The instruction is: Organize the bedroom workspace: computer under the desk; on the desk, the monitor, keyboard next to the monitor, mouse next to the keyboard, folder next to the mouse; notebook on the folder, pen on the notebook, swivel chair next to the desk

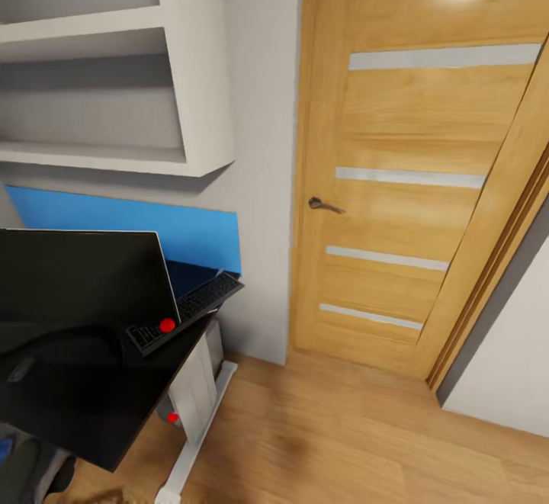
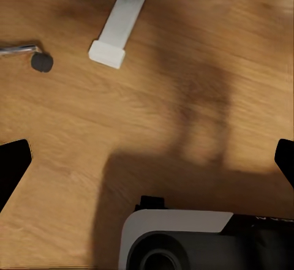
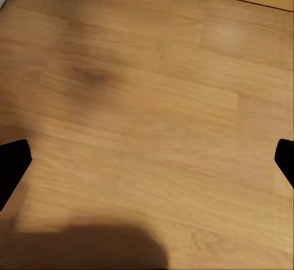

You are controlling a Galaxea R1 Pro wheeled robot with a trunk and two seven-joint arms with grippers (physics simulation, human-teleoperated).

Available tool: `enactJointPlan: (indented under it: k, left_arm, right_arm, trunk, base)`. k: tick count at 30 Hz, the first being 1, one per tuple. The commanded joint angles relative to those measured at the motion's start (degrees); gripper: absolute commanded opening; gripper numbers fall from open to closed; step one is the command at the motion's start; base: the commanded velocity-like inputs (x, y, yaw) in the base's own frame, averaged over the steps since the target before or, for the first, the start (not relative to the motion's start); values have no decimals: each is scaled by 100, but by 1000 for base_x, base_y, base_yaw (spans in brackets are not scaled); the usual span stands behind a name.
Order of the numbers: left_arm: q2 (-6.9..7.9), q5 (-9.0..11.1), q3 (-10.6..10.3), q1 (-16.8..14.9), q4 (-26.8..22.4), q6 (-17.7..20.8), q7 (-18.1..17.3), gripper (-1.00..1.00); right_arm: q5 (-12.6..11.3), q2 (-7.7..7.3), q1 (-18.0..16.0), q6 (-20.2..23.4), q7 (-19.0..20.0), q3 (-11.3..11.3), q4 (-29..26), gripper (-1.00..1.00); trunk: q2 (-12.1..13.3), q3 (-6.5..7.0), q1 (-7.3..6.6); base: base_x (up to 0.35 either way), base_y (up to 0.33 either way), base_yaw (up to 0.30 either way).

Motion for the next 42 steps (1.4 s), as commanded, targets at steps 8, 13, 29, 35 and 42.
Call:
enactJointPlan:
  k: [8, 13, 29, 35, 42]
  left_arm:
    - [1, 48, -13, 0, 6, -9, 0, 100]
    - [1, 49, -13, 0, 7, -9, 3, 100]
    - [8, 57, -13, 2, 6, -9, 3, 100]
    - [5, 57, -13, 3, 6, -16, 3, 100]
    - [1, 57, -13, 2, 7, -18, 3, 100]
  right_arm:
    - [46, 2, -1, -7, -45, -2, 3, 100]
    - [43, 2, -3, -11, -47, -2, 3, 100]
    - [51, 2, 1, -11, -45, 4, 3, 100]
    - [51, 2, -2, -11, -45, 6, 2, 100]
    - [51, 2, -2, -11, -45, 7, 1, 100]
  trunk:
    - [-5, -6, 1]
    - [-5, -6, 1]
    - [-5, -6, 1]
    - [-5, -6, 1]
    - [-5, -6, 1]
  base:
    - [0, -36, 285]
    - [0, -108, 285]
    - [0, -119, 285]
    - [0, -119, 285]
    - [0, -119, 285]
